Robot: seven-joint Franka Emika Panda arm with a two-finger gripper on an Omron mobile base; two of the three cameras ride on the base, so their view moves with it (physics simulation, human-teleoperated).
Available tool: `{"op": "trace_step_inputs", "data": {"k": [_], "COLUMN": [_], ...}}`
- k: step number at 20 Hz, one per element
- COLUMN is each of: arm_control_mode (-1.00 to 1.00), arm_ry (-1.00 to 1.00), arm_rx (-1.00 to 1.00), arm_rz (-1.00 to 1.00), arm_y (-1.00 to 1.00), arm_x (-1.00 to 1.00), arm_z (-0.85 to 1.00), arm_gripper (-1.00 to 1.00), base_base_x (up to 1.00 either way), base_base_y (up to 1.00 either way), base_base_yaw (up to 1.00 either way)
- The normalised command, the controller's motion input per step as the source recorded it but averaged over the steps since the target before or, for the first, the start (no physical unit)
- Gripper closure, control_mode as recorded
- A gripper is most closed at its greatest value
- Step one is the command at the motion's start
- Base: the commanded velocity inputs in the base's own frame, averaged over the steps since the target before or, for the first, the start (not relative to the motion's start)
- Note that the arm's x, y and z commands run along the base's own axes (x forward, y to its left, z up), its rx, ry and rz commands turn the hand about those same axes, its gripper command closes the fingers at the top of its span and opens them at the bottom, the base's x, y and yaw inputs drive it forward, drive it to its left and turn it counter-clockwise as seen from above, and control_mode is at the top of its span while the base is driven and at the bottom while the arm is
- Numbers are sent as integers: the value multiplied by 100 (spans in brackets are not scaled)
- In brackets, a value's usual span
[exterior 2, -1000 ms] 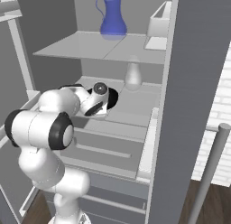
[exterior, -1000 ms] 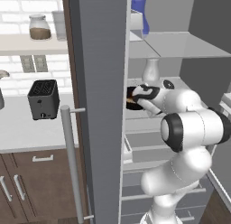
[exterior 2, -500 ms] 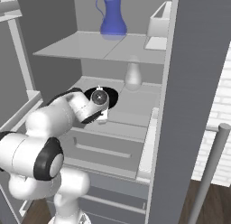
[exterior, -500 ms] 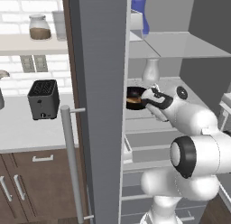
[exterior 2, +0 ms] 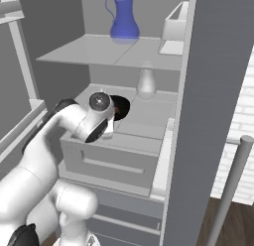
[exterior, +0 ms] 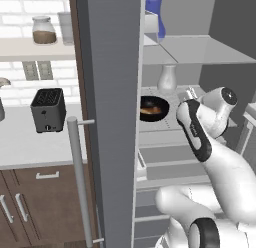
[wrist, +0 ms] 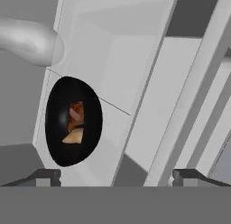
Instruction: Pick the chicken drumstick and sweet potato from their plates and place them in the bowl. Then put the bowl in the fridge.
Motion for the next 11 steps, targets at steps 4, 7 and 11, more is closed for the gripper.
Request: {"op": "trace_step_inputs", "data": {"k": [4, 7, 11], "arm_control_mode": [-100, -100, -100], "arm_ry": [0, -6, -5], "arm_rx": [-17, -20, -14], "arm_rz": [16, 20, 16], "arm_y": [-2, 3, 0], "arm_x": [-100, -100, -100], "arm_z": [49, 38, 52], "arm_gripper": [-100, -100, -100], "base_base_x": [0, 0, 0], "base_base_y": [0, 0, 0], "base_base_yaw": [0, 0, 0]}}
